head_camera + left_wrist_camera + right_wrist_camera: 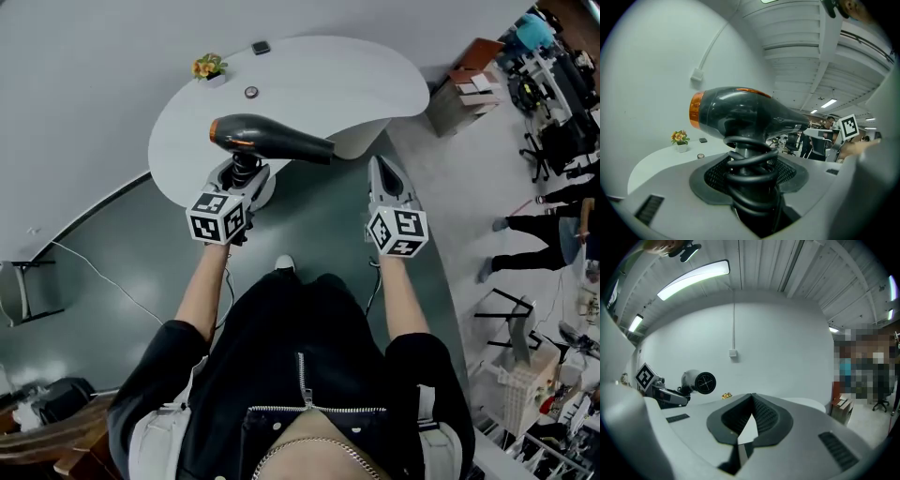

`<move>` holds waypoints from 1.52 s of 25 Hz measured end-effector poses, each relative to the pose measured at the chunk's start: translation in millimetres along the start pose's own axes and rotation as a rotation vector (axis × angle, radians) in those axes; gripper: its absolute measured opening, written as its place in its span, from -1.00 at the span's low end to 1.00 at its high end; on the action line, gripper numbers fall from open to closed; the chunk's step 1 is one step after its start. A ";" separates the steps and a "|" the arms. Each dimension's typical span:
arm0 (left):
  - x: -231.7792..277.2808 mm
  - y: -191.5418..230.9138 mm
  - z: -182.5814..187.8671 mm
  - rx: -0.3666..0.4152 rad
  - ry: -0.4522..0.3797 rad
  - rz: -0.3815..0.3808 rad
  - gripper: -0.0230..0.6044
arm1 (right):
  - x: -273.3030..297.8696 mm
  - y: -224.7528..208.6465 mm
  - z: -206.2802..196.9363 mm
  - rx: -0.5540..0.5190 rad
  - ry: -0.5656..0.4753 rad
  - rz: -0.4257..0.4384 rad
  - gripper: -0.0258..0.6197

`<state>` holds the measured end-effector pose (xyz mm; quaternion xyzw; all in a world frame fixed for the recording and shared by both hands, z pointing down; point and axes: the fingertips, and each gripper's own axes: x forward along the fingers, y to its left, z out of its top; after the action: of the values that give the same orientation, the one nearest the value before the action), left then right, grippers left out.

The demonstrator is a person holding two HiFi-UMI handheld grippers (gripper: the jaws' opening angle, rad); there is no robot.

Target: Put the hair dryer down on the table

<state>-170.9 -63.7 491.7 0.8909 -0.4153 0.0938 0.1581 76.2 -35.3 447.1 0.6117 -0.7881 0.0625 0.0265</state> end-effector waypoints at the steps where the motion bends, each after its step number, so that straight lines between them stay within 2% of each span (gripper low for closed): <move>1: 3.5 2.4 1.9 -0.001 0.000 -0.004 -0.11 | 3.5 -1.4 -0.2 0.002 0.002 -0.004 -0.90; 9: 28.6 14.1 10.6 -0.012 0.014 -0.003 -0.11 | 31.0 -15.9 -1.0 0.011 0.020 0.000 -0.90; 14: 53.1 24.0 11.3 -0.023 0.030 0.028 -0.11 | 62.4 -34.7 -5.4 0.020 0.029 0.031 -0.90; 19: 80.7 37.3 23.1 -0.020 0.021 0.100 -0.11 | 115.6 -53.6 1.2 0.000 0.032 0.120 -0.90; 32: 166.0 59.5 64.5 -0.115 -0.023 0.311 -0.11 | 250.1 -116.6 39.9 -0.024 0.038 0.351 -0.90; 38: 196.5 60.6 73.7 -0.150 -0.027 0.359 -0.11 | 287.7 -136.7 44.7 -0.026 0.045 0.418 -0.90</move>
<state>-89.7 -266.5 493.9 0.7893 -0.5757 0.0770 0.1993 138.1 -351.0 445.9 0.4330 -0.8979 0.0699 0.0384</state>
